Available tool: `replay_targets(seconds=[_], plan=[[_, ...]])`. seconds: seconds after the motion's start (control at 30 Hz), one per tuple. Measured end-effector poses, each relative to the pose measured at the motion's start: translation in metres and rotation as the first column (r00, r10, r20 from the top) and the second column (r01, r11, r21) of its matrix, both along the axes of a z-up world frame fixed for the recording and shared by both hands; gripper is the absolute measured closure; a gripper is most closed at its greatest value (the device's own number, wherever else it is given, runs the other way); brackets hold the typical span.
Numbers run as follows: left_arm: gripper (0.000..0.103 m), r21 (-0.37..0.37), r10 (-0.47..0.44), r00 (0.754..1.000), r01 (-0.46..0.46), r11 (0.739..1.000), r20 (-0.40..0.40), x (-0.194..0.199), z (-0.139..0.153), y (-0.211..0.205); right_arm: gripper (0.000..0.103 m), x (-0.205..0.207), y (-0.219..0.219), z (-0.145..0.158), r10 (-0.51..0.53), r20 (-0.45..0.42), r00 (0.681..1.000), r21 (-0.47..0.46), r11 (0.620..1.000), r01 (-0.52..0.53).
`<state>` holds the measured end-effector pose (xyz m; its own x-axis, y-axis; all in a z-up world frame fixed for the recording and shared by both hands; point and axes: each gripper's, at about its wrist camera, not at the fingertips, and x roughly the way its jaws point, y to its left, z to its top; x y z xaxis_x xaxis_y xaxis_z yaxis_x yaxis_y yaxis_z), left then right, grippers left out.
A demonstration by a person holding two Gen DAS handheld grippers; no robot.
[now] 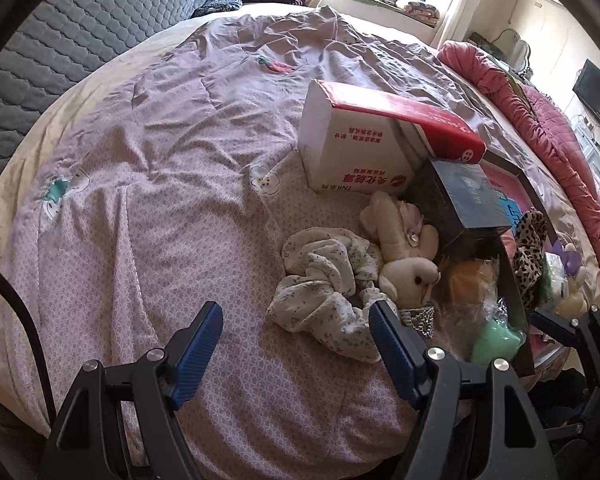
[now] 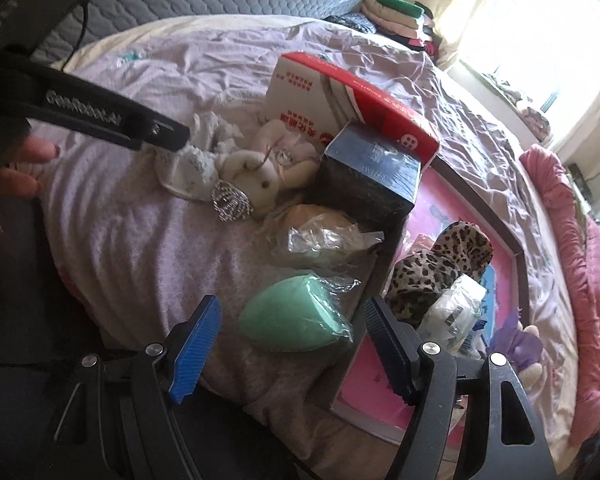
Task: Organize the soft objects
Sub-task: 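Move the left gripper to the white scrunchie while the right reaches the green sponge bag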
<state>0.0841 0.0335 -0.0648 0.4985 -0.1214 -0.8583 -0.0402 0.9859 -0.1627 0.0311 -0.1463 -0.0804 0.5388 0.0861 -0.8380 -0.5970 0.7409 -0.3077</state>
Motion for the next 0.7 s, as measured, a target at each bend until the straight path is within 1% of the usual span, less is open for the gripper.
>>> replay_targets(seconds=[0.13,0.37,0.4,0.43,0.47,0.53,0.6,0.7], plan=[[0.028,-0.009,0.003,1.000,-0.003,1.000,0.012,0.001,0.001,0.001,0.028,0.003,0.002,-0.006,0.015,0.015,1.000,-0.050,0.999,-0.014],[0.028,-0.010,0.013,1.000,-0.014,1.000,-0.011,0.011,-0.011,0.001,0.027,0.009,0.005,-0.011,0.019,0.033,0.999,-0.073,0.997,-0.017],[0.028,-0.012,0.016,1.000,-0.016,1.000,-0.014,0.012,-0.014,0.002,0.029,0.010,0.006,-0.011,0.020,0.037,0.999,-0.072,0.997,-0.017],[0.028,-0.011,0.020,1.000,-0.020,1.000,-0.018,0.014,-0.016,0.001,0.034,0.012,0.006,-0.011,0.020,0.039,0.999,-0.068,0.998,-0.017],[0.028,-0.010,0.023,1.000,-0.023,1.000,-0.019,0.015,-0.017,0.002,0.038,0.013,0.007,-0.012,0.020,0.032,0.999,-0.062,0.998,-0.018],[0.028,-0.008,0.033,0.999,-0.033,0.999,-0.023,0.017,-0.020,0.002,0.043,0.016,0.008,-0.017,0.011,0.010,1.000,-0.061,0.998,-0.010],[0.028,-0.008,0.037,0.999,-0.037,0.999,-0.027,0.019,-0.023,0.003,0.046,0.019,0.007,-0.020,-0.001,-0.010,1.000,-0.049,0.999,0.001],[0.028,0.004,0.033,0.999,-0.033,0.999,-0.028,0.021,-0.026,0.002,0.048,0.023,0.003,-0.018,-0.025,-0.017,1.000,0.000,1.000,0.025]])
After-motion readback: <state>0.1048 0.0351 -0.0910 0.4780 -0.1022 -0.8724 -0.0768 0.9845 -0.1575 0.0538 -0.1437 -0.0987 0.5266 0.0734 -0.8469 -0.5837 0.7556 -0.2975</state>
